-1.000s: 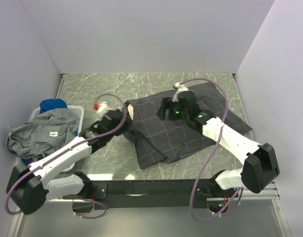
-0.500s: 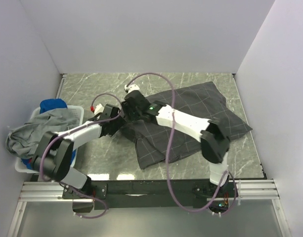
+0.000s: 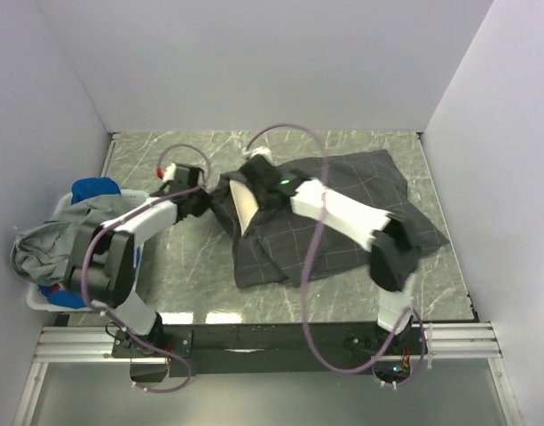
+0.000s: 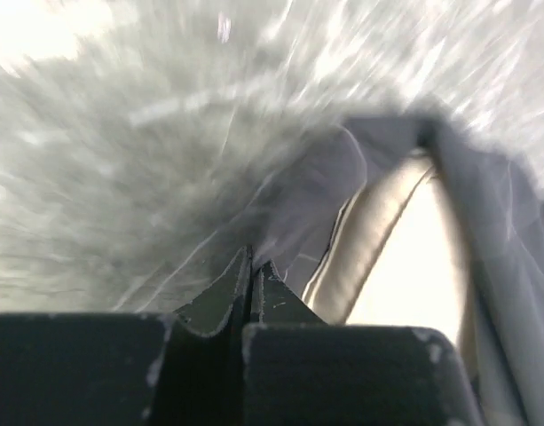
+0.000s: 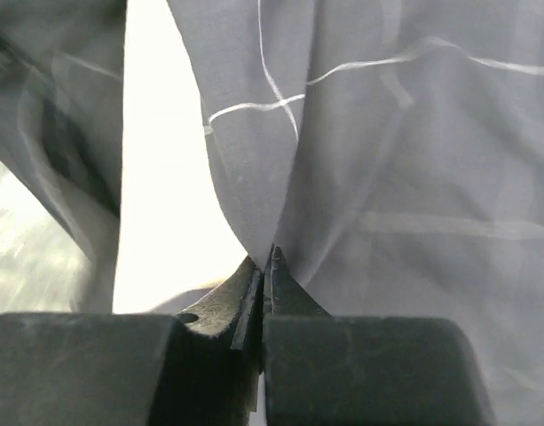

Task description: Put the pillow into the pillowcase

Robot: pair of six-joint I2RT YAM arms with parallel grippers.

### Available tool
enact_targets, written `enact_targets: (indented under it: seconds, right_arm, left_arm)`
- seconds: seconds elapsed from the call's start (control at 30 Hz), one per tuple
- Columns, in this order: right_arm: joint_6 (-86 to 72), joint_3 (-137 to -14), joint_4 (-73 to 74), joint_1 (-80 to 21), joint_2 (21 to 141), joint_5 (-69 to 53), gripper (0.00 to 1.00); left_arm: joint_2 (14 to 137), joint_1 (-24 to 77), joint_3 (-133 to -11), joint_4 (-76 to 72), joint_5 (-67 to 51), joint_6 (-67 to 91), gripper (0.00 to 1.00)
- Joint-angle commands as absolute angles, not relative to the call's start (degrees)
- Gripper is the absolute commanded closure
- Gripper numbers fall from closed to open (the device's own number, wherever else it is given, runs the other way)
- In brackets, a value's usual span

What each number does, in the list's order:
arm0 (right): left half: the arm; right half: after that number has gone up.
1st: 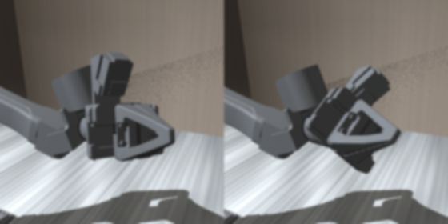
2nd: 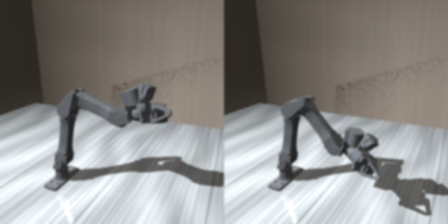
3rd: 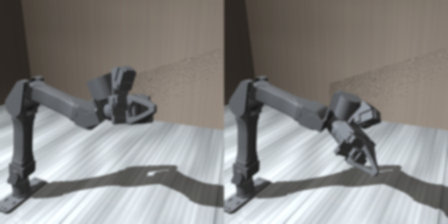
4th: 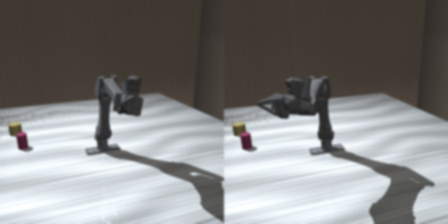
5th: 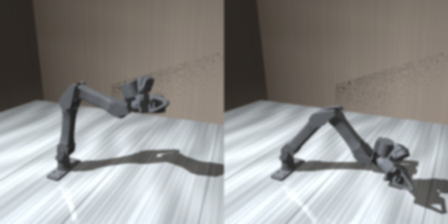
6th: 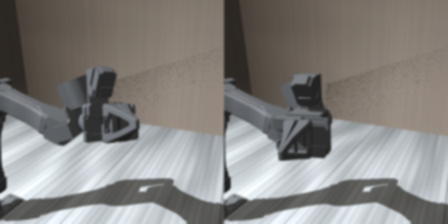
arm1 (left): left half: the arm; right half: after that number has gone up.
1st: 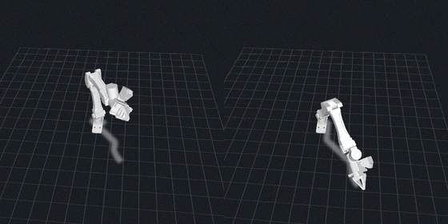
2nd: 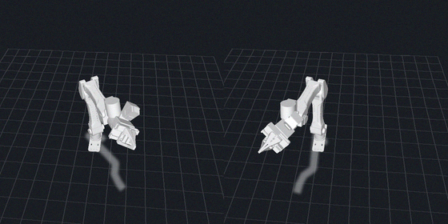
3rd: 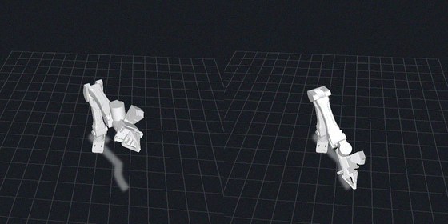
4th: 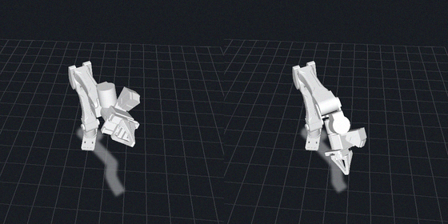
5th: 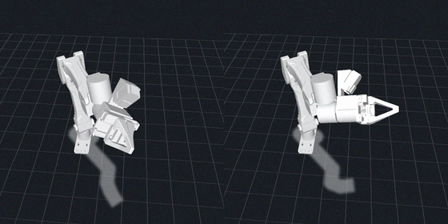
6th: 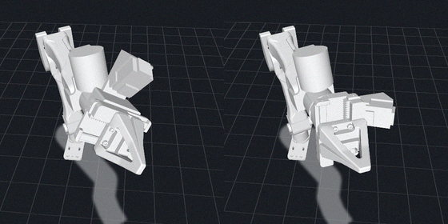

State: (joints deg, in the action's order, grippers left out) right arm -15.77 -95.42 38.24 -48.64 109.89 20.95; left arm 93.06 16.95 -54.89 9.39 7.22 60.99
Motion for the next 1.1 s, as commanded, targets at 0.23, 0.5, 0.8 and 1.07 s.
enact_targets:
  seconds: [0.23,0.5,0.8,1.07]
  right_arm:
    - [-16.5,-74.4,28.5,-37.4,67.9,-2.5,1.0]
    - [-20.7,-82.1,19.8,-46.7,77.6,-16.8,0.78]
    - [-20.0,-87.7,21.6,-47.2,88.7,-8.4,0.27]
    - [-20.4,-77.4,21.8,-39.0,88.3,1.8,0.24]
  left_arm:
    - [74.2,5.2,-57.5,5.3,-5.0,48.5,0.99]
    - [77.4,3.8,-64.2,3.9,-16.3,48.7,0.96]
    - [75.7,3.1,-66.9,23.6,8.0,47.5,0.17]
    - [73.0,9.0,-57.1,24.9,17.8,55.4,0.26]
